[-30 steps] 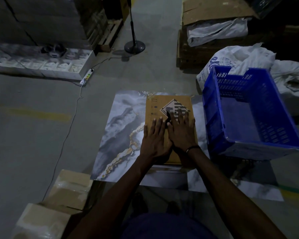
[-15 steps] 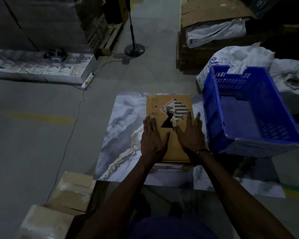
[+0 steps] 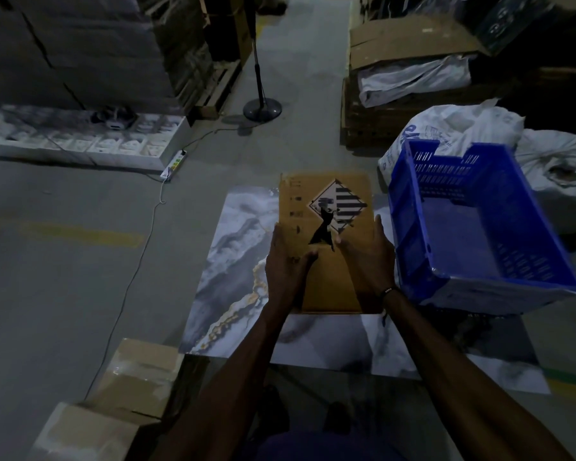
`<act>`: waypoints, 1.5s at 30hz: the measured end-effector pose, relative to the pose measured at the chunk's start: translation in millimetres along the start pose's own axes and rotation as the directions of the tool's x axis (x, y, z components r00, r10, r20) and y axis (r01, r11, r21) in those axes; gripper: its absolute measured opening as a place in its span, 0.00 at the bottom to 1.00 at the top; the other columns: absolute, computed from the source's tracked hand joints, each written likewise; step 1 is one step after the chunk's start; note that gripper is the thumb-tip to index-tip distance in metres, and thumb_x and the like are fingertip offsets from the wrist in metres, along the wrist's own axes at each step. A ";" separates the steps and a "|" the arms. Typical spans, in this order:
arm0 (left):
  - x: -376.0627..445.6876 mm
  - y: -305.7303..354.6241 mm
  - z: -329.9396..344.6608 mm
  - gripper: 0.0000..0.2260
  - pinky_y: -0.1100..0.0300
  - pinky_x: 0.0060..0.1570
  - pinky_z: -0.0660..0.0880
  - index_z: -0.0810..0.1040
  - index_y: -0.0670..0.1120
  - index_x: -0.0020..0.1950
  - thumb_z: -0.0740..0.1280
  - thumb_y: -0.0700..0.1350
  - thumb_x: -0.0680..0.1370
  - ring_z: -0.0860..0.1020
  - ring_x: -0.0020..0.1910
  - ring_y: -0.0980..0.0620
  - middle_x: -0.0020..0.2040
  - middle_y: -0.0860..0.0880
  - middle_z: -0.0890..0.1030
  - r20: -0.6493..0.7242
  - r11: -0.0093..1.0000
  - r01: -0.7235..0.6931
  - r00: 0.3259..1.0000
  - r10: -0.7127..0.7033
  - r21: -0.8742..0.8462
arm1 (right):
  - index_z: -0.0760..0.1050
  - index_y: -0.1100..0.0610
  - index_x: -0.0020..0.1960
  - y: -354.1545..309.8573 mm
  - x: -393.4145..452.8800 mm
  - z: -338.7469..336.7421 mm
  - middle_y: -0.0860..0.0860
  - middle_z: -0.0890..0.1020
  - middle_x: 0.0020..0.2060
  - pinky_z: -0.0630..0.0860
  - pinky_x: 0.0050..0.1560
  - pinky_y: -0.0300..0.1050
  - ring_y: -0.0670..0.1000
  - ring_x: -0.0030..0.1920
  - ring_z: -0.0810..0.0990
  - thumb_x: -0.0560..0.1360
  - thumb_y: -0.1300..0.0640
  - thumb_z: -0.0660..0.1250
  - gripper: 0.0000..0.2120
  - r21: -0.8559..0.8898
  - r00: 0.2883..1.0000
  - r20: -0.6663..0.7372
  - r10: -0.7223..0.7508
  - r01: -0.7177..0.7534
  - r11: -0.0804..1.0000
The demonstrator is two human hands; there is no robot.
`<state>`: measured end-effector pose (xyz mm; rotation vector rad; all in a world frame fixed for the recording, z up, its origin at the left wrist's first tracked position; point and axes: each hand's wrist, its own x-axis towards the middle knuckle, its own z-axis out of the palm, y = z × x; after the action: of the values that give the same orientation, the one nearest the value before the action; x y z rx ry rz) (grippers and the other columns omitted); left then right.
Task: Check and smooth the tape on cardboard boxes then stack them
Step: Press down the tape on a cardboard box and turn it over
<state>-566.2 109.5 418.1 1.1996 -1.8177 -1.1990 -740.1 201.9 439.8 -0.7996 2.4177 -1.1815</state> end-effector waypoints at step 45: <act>-19.3 61.6 -48.4 0.43 0.44 0.65 0.76 0.66 0.52 0.75 0.65 0.78 0.69 0.79 0.62 0.49 0.65 0.51 0.78 0.054 0.935 0.245 0.970 -0.239 -0.258 | 0.41 0.32 0.80 -3.8 -45.9 -54.4 0.53 0.72 0.73 0.84 0.49 0.63 0.60 0.61 0.82 0.71 0.21 0.59 0.45 0.191 0.968 0.099 -0.230 0.208 0.959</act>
<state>-538.0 121.3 492.8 1.2837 -1.4968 -1.5433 -730.7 261.4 477.7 -1.0695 2.1322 -1.3677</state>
